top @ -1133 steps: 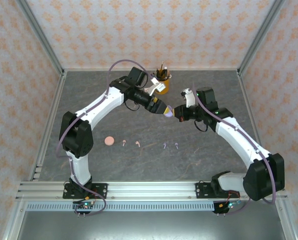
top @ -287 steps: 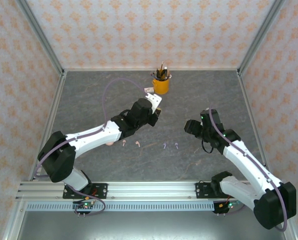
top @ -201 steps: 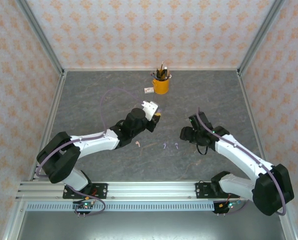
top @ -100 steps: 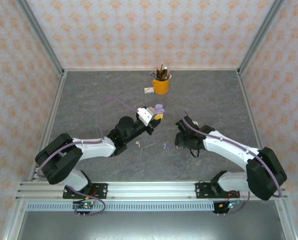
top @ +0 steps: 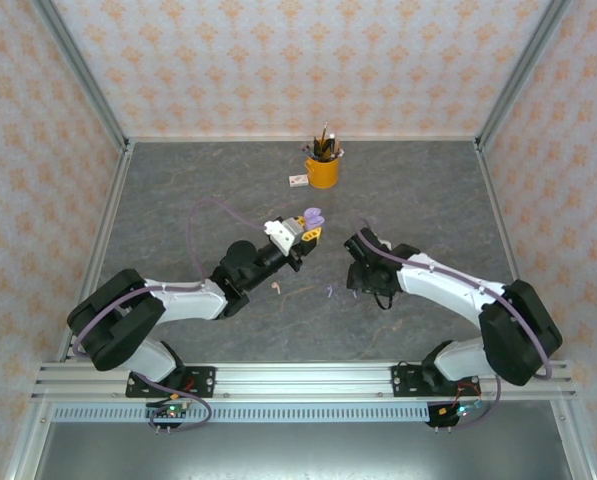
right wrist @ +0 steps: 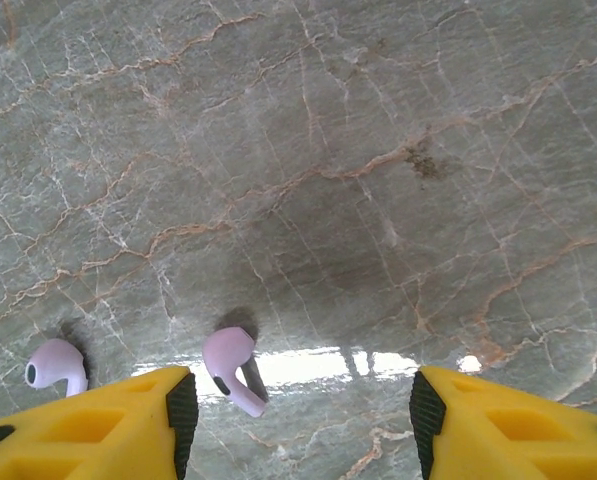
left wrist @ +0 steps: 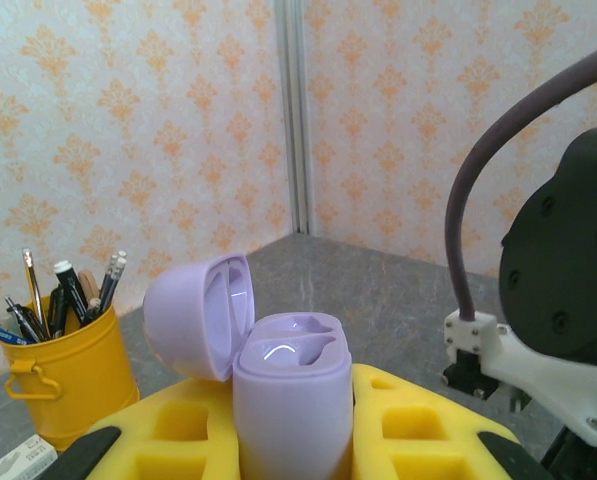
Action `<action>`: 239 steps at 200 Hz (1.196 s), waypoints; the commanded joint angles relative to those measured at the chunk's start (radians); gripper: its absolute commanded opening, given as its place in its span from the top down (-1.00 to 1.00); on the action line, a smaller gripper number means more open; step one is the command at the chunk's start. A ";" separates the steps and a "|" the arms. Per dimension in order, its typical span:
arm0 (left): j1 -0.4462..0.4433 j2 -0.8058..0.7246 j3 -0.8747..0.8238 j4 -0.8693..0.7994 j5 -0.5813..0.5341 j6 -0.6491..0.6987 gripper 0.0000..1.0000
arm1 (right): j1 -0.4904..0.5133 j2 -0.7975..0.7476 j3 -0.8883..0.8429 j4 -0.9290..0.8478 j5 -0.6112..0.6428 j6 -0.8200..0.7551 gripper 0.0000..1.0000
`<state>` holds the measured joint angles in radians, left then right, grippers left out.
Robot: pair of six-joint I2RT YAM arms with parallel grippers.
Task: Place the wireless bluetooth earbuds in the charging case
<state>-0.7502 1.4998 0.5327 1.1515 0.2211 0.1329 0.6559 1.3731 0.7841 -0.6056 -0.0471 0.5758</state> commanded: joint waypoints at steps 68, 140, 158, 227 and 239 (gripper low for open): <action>0.011 0.014 -0.006 0.152 -0.029 -0.017 1.00 | 0.020 0.090 0.057 -0.051 -0.022 -0.030 -0.10; 0.018 0.010 -0.008 0.149 -0.026 -0.015 1.00 | 0.028 0.184 0.117 -0.057 -0.037 -0.058 0.02; 0.023 0.005 -0.013 0.149 -0.026 -0.019 1.00 | 0.031 0.201 0.124 -0.058 -0.041 -0.063 0.05; 0.035 -0.012 -0.019 0.148 -0.014 -0.030 1.00 | 0.045 0.248 0.135 -0.062 -0.045 -0.075 0.12; 0.035 -0.013 -0.020 0.148 -0.011 -0.032 1.00 | 0.045 0.256 0.139 -0.062 -0.041 -0.077 0.12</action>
<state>-0.7246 1.5101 0.5198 1.2465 0.2024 0.1104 0.6949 1.6119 0.8898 -0.6357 -0.0982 0.5148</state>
